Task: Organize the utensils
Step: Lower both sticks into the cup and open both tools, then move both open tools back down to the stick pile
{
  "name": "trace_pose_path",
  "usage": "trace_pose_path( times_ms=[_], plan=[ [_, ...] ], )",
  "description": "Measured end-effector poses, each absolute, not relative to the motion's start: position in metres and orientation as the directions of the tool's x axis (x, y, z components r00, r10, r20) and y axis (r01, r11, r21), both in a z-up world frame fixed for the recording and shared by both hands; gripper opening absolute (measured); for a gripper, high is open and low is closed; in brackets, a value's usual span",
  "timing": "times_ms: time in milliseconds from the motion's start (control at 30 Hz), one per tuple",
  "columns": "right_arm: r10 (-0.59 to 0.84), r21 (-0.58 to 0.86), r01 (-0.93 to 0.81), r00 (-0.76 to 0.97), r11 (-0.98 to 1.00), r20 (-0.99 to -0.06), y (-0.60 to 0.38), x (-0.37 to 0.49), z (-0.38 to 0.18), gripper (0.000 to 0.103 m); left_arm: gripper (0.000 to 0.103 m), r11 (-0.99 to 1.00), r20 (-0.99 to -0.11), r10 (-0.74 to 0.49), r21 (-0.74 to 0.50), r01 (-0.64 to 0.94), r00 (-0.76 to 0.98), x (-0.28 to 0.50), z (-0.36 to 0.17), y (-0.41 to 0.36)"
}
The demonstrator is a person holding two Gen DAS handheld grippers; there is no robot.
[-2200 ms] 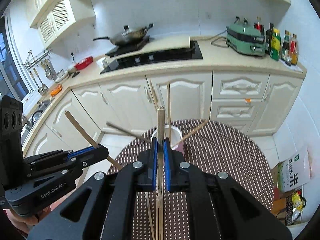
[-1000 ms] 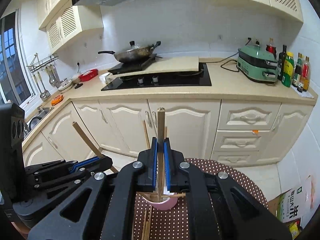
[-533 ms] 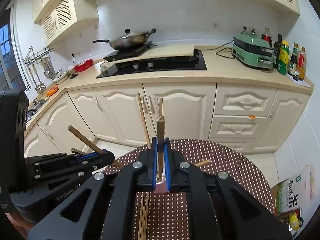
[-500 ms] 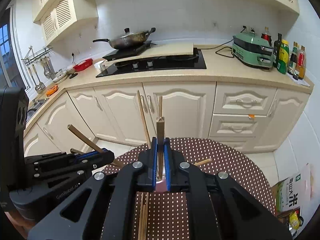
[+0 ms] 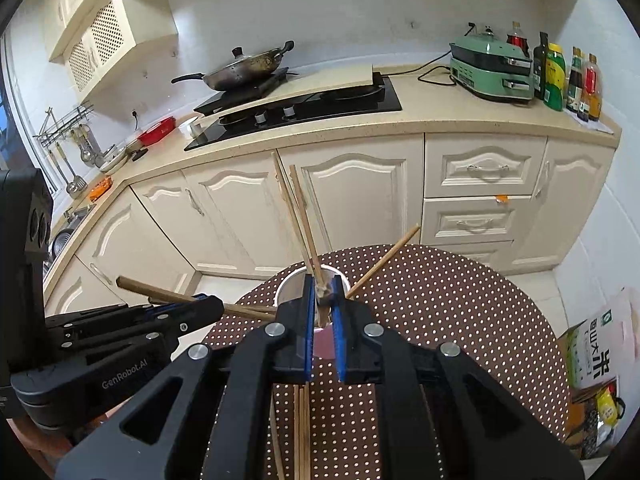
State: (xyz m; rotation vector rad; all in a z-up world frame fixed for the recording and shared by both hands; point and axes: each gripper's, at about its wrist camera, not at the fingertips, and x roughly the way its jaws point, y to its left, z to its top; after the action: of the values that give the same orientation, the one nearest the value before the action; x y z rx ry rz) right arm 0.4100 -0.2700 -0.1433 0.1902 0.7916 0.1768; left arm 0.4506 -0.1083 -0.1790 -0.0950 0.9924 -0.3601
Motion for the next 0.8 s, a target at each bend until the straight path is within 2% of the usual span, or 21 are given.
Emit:
trace_pose_path(
  times_ms=[100,133,200,233,567,800],
  plan=[
    [0.231,0.256,-0.068,0.689,0.964,-0.687,-0.272,0.405,-0.142,0.008,0.010,0.936,-0.800,-0.342,-0.242,0.255,0.493,0.445,-0.176,-0.108],
    [0.230,0.258,-0.065,0.689,0.964,-0.687,-0.273,0.404,-0.142,0.010,0.015,0.936,-0.800,-0.341,-0.241,0.256,0.493,0.445,-0.176,-0.109],
    [0.226,0.263,-0.054,0.692,0.963,-0.686,-0.274,0.400,-0.141,0.014,0.034,0.934,-0.795,-0.347,-0.245,0.260,0.497,0.442,-0.173,-0.107],
    [0.224,0.264,-0.050,0.694,0.963,-0.684,-0.274,0.399,-0.140,0.016,0.051,0.934,-0.788,-0.349,-0.246,0.261,0.507,0.439,-0.171,-0.106],
    [0.206,0.268,-0.027,0.716,0.963,-0.667,-0.271,0.375,-0.131,0.025,0.052,0.935,-0.752,-0.346,-0.222,0.278,0.562,0.412,-0.154,-0.095],
    [0.202,0.272,-0.016,0.713,0.962,-0.672,-0.266,0.354,-0.136,0.027,0.053,0.936,-0.744,-0.344,-0.222,0.274,0.573,0.395,-0.159,-0.084]
  ],
)
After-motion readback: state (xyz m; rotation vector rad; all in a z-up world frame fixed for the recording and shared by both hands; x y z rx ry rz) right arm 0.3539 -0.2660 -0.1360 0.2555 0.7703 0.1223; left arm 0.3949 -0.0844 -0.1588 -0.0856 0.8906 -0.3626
